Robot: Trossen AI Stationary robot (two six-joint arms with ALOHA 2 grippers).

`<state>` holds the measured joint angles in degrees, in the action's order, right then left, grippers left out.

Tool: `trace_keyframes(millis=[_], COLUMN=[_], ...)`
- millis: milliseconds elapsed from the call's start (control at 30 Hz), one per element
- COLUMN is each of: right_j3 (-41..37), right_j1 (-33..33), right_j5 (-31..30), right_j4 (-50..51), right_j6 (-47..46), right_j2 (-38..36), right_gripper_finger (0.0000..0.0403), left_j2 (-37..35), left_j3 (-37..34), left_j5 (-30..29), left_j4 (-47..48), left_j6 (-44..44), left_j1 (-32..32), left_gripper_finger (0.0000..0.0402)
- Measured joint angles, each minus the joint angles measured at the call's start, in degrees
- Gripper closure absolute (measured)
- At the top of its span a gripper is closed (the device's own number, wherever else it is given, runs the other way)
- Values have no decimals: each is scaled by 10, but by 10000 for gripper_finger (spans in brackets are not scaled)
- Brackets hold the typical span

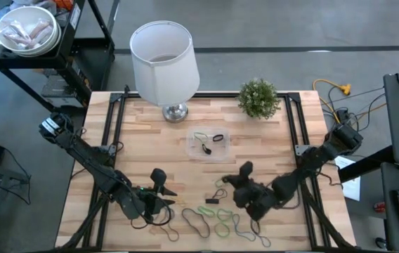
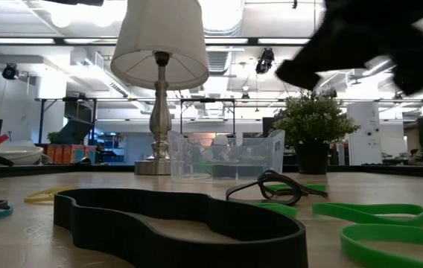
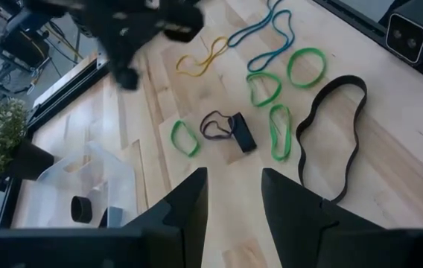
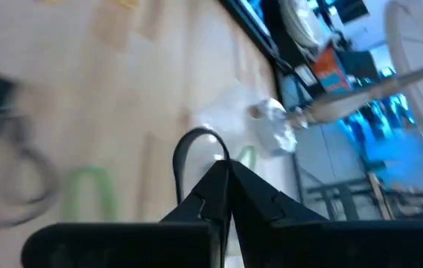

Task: Pick and place rubber bands into bin
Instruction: Put the black rubber band into the transparent bin

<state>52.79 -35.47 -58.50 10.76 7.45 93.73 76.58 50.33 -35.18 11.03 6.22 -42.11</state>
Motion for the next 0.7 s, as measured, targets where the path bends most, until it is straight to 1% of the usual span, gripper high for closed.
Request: trace_keyframes(millis=[167, 233, 300, 400, 467, 567, 700], right_j3=[26, 35, 43, 53, 58, 61, 61], right_j1=[95, 139, 190, 267, 312, 365, 407], right_j5=[5, 34, 98, 229, 297, 361, 423], right_j4=[-8, -8, -9, -9, -9, -9, -9], right_j6=[45, 60, 68, 75, 73, 60, 47], right_j2=[0, 0, 0, 0, 0, 0, 0], right_gripper_finger=[394, 394, 394, 394, 394, 394, 394], left_j2=[0, 0, 0, 0, 0, 0, 0], left_j3=[0, 0, 0, -1, -1, -1, -1], left_j5=[0, 0, 0, 0, 0, 0, 0], left_j4=[1, 1, 1, 1, 1, 1, 2], left_j6=[0, 0, 0, 0, 0, 0, 0], left_j1=[0, 0, 0, 0, 0, 0, 0], left_gripper_finger=[290, 290, 290, 290, 290, 290, 290])
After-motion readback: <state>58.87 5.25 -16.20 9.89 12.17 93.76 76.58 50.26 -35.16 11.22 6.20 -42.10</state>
